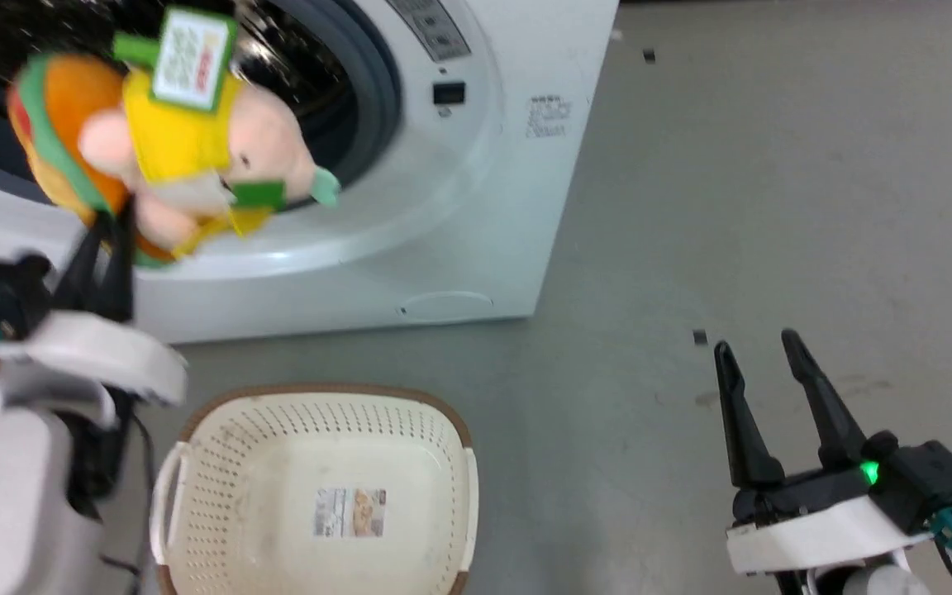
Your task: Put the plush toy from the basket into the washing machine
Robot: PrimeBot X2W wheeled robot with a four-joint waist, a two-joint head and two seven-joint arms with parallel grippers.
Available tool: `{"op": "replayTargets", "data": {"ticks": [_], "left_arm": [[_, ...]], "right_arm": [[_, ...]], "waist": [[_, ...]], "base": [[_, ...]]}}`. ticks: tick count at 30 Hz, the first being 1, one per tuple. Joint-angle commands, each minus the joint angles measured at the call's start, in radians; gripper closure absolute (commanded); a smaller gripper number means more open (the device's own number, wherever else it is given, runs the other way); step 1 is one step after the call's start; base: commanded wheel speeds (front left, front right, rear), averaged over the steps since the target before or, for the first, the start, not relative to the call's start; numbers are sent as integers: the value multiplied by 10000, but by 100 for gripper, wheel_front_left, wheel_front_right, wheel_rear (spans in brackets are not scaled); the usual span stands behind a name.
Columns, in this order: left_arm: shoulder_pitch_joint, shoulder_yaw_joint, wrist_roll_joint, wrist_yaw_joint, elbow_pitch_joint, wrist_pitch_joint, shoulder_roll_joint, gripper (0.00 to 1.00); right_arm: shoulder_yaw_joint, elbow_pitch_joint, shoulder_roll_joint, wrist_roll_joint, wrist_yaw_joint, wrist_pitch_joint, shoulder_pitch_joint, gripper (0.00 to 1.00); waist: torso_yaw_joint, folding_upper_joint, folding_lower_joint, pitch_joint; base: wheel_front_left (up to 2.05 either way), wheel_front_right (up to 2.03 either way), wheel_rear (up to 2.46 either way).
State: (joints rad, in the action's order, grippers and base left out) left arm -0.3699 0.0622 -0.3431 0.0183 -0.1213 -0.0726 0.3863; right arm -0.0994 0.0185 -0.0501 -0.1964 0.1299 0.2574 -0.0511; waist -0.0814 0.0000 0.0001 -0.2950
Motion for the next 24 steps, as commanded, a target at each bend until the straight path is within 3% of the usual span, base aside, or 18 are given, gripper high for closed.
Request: {"op": "replayTargets", "data": {"ticks": [1, 10, 15, 24], "left_arm": [[-492, -93, 37, -63, -2, 162, 235, 100], [-3595, -410, 142, -350, -1077, 1525, 1627, 100], [-5596, -241, 307, -770, -2019, 2070, 2350, 100], [-8775, 304, 673, -1112, -4196, 3151, 3075, 100]], "right_arm": [[-27, 83, -1, -52, 8, 44, -234, 0], [-314, 182, -1, -645, 8, 44, -1158, 0], [-443, 232, -1, -905, 8, 44, -1425, 0], [-596, 313, -1, -1133, 8, 44, -1808, 0]], "waist": [[-480, 0, -1, -925], [-1210, 0, -1, -2882], [-1495, 0, -1, -3686], [-1895, 0, -1, -4580]], "base": [[0, 0, 0], [0, 0, 0], [0, 0, 0], [0, 0, 0]]}}
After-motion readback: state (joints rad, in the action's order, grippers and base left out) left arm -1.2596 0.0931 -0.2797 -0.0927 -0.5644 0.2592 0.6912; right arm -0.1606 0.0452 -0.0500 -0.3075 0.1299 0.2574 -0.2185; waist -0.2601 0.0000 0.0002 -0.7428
